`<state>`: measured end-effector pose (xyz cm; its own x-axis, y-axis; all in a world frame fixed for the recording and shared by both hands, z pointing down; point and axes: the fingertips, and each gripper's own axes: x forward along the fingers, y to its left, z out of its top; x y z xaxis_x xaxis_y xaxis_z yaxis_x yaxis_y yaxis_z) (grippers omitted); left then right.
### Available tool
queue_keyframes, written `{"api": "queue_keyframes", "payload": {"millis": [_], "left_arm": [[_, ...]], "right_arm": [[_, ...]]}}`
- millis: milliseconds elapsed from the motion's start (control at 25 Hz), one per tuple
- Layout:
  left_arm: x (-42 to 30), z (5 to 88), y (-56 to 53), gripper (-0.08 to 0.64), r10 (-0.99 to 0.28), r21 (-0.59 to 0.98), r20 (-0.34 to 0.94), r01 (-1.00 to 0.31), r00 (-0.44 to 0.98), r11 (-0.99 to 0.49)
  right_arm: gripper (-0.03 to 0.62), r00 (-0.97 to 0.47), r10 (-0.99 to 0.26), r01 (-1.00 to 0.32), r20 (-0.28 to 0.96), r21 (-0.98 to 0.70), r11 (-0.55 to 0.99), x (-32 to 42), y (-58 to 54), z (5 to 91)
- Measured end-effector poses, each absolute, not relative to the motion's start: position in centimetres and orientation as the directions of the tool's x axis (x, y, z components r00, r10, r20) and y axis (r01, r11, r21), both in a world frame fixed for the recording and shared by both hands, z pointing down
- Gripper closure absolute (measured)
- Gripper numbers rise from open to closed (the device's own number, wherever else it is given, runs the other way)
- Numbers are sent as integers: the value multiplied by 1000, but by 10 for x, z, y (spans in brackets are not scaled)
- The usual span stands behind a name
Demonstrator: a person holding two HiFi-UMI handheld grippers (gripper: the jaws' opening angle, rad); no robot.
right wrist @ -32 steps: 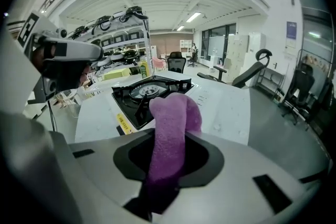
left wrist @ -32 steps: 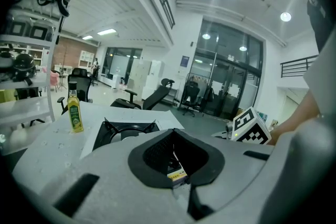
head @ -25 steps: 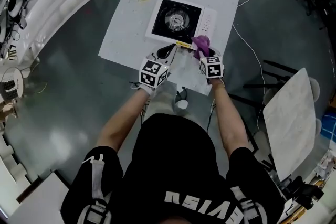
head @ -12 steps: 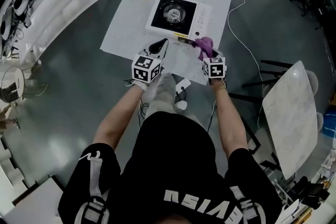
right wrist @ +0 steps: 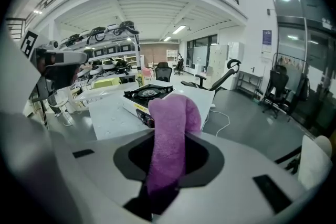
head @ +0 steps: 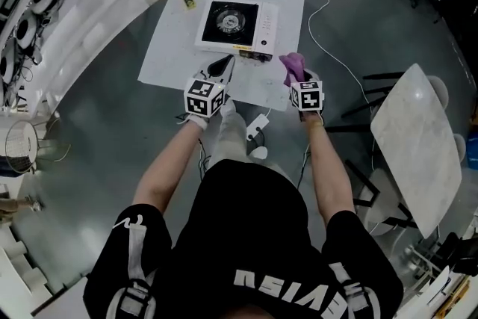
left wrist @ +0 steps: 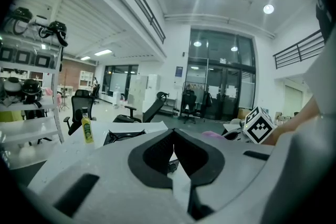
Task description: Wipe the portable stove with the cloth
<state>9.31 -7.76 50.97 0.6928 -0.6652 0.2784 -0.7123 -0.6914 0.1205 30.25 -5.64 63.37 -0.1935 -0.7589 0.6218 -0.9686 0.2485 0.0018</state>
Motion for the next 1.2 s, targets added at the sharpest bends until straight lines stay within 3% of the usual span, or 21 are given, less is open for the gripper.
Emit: {"api": "queue_keyframes", "payload": {"millis": [520, 1200], "left_arm": [[100, 528, -97, 551, -595, 137, 310, -655, 741, -743], [5, 568, -169, 551, -534, 206, 368, -627, 761, -751]], "right_arm": [[494, -159, -725, -980, 670, -15, 201, 294, -68, 657], [494, -84, -635, -992, 768, -4, 127, 219, -138, 706]]}}
